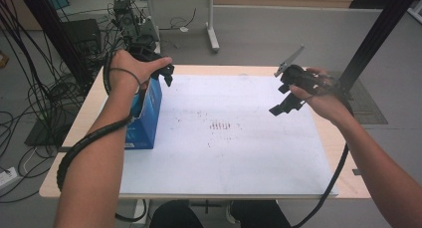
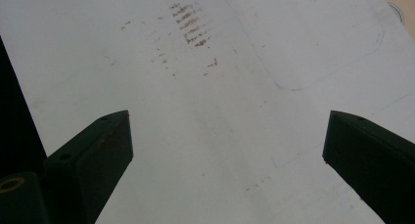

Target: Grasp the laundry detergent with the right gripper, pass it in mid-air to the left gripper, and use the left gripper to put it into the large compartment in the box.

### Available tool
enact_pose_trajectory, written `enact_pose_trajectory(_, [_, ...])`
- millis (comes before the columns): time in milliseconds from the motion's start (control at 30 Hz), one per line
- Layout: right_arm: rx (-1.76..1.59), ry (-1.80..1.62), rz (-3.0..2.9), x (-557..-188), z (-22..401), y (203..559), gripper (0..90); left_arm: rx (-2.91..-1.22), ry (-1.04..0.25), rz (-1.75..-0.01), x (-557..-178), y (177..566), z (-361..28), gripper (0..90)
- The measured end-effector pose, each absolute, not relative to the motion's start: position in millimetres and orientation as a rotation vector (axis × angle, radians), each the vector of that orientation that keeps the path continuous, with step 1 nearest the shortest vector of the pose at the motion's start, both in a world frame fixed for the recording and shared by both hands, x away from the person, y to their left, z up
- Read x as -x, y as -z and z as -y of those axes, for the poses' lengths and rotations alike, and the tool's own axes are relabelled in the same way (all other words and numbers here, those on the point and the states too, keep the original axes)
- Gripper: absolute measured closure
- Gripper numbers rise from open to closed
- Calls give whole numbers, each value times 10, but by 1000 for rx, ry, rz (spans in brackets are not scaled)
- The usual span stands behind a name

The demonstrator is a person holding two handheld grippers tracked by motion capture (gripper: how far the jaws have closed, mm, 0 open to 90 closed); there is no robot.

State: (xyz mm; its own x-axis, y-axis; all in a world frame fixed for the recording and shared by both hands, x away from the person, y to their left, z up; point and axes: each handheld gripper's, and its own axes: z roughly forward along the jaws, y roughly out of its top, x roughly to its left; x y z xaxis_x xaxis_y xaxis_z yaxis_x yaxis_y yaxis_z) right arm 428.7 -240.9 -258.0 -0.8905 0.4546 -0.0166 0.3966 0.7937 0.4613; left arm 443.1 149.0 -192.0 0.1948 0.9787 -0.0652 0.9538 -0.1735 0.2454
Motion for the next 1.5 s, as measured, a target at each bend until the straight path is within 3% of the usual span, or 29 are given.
enact_pose_trajectory(633, [-702,-668,-2863,-4349,2502,2548,45,-2312,-136,-1743,-4581,1955,-1025,89])
enact_pose_trajectory(1500, [-693,-662,-2863,-4340,2487,2546,46,-2333,-132,-1712,-4600,1945,-911,89])
